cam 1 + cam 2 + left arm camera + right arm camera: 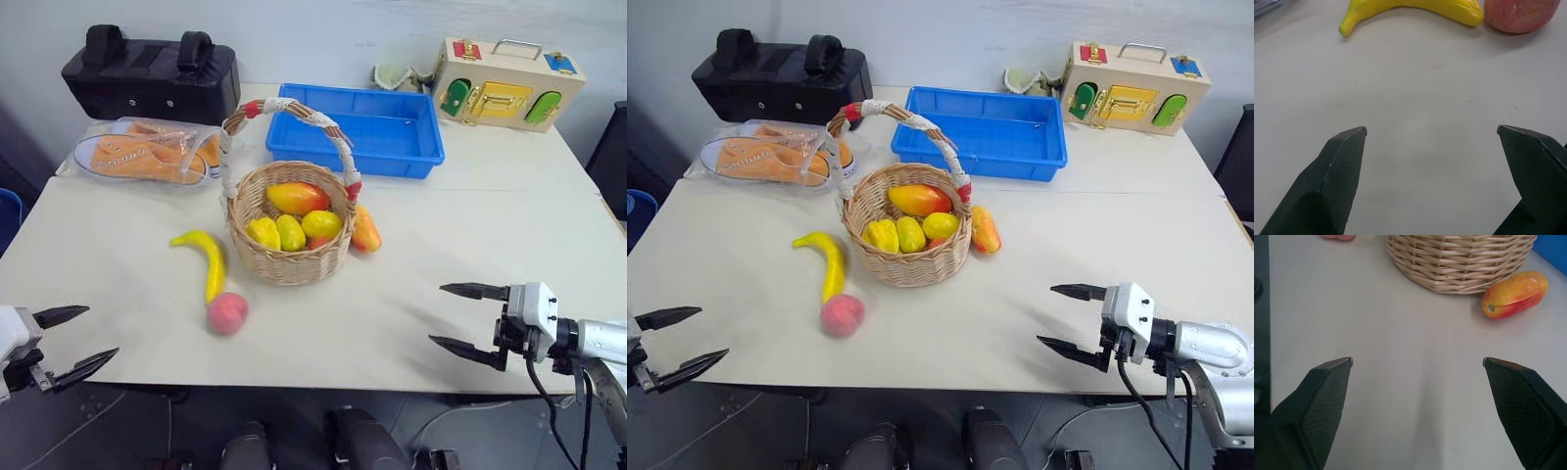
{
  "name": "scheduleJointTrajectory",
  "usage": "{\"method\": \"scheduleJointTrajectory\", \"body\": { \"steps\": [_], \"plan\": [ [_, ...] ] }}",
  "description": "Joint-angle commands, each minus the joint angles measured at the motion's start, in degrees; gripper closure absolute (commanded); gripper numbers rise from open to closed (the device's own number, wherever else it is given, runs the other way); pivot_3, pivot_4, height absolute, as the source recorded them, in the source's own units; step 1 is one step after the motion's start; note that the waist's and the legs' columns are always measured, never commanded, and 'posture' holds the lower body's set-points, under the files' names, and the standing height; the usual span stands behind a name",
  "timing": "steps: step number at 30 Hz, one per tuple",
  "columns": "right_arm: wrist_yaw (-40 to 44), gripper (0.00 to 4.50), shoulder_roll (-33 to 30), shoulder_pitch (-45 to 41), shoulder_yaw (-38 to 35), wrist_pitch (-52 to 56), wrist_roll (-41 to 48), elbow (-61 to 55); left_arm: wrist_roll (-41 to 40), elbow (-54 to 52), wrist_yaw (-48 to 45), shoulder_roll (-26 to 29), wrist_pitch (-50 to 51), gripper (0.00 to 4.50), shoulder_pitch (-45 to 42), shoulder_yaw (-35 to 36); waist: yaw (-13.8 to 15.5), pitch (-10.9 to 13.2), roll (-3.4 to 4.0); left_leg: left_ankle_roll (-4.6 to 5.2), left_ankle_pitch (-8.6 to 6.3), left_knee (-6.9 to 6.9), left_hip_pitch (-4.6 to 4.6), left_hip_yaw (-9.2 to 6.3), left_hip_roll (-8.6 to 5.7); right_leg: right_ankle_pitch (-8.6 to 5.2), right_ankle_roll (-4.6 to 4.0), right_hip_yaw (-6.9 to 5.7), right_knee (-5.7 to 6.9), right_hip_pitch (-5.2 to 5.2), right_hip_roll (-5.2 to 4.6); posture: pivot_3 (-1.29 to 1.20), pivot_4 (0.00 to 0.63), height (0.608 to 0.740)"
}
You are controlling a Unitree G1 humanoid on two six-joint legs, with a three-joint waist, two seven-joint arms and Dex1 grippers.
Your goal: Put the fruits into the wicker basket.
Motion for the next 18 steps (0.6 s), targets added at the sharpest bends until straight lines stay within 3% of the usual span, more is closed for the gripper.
{"method": "scheduleJointTrajectory", "body": {
  "steps": [1, 12, 15, 18],
  "plan": [
    [0.0, 0.05, -0.7, -0.7, 0.0, 1.7, 1.6, -2.8, -1.4, -1.1, -0.9, 0.8, 0.8, 0.00, -0.7, 0.6, 0.0, 0.0, 0.01, 0.00, 0.00, 0.00, 0.01, 0.00, 0.00, 0.00, 0.00, 0.00, 0.02, 0.00, 0.00, 0.00, 0.150, 0.740],
    [-0.5, 0.05, 4.2, -1.3, -0.3, -1.7, 3.1, -4.8, -4.1, -0.3, -1.8, 1.2, 6.2, 0.00, -3.6, 1.3, 0.1, 0.0, -0.02, -0.06, 0.04, 0.02, -0.01, 0.00, 0.00, 0.00, 0.00, -0.01, 0.03, -0.01, 0.01, 0.00, 0.150, 0.740],
    [-5.9, 0.05, 8.1, -3.3, -1.9, -1.0, 5.2, -7.2, -6.5, -2.5, -0.3, 3.6, 17.4, 0.00, -4.0, 0.7, 0.0, 0.0, -0.03, -0.05, 0.04, 0.06, -0.01, -0.01, 0.00, 0.00, 0.00, -0.02, 0.09, -0.01, 0.02, 0.00, 0.150, 0.740],
    [-9.6, 0.05, 9.7, -6.4, -1.7, 1.4, 7.9, -10.8, -10.1, -7.8, 5.0, 8.6, 37.3, 0.00, -4.9, -0.4, -0.1, 0.0, -0.05, -0.03, 0.06, 0.18, -0.02, -0.02, 0.00, 0.00, 0.00, 0.00, 0.25, -0.02, 0.01, 0.00, 0.150, 0.740]
  ]
}}
